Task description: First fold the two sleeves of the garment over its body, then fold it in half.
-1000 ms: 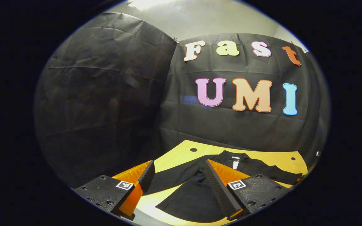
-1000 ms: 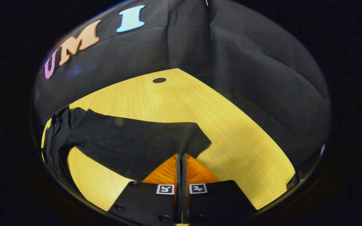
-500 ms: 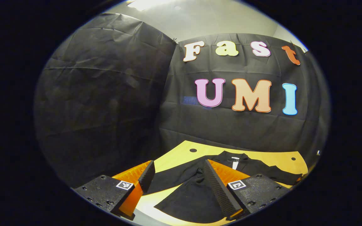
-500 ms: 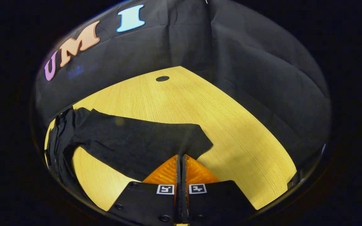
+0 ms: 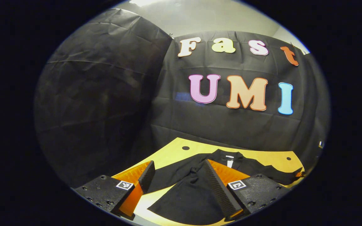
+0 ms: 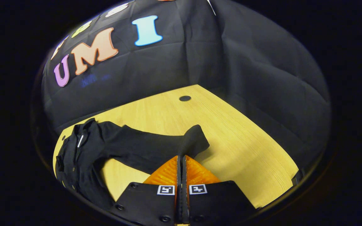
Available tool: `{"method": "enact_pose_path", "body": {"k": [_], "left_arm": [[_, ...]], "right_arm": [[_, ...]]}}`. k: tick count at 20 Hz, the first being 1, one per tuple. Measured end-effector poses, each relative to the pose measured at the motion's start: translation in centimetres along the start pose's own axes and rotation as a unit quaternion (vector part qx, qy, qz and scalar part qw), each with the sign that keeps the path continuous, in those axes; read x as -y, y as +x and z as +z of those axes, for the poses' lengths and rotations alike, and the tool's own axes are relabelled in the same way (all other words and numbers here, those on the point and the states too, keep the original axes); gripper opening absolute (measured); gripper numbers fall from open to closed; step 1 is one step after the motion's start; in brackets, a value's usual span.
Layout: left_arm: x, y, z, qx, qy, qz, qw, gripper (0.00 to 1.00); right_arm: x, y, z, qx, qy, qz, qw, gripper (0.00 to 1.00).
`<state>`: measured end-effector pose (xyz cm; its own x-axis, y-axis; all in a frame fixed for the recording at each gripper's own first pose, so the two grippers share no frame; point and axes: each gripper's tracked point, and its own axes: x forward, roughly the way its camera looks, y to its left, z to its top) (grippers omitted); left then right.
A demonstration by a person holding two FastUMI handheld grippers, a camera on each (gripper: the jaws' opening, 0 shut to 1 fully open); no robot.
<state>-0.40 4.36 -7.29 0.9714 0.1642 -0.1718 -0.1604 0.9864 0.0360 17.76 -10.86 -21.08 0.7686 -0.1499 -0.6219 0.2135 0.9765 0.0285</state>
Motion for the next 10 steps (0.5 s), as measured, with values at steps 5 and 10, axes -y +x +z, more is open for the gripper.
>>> {"method": "enact_pose_path", "body": {"k": [5, 10], "left_arm": [[-1.6, 2.5, 0.3, -0.006, 0.023, -0.028, 0.999, 0.92], [-3.5, 3.6, 0.0, -0.010, 0.024, -0.040, 0.999, 0.92]], "right_arm": [[-8.4, -1.5, 2.9, 0.036, -0.026, 0.034, 0.998, 0.02], [-16.9, -2.4, 4.6, 0.055, -0.049, 0.070, 0.995, 0.02]]}}
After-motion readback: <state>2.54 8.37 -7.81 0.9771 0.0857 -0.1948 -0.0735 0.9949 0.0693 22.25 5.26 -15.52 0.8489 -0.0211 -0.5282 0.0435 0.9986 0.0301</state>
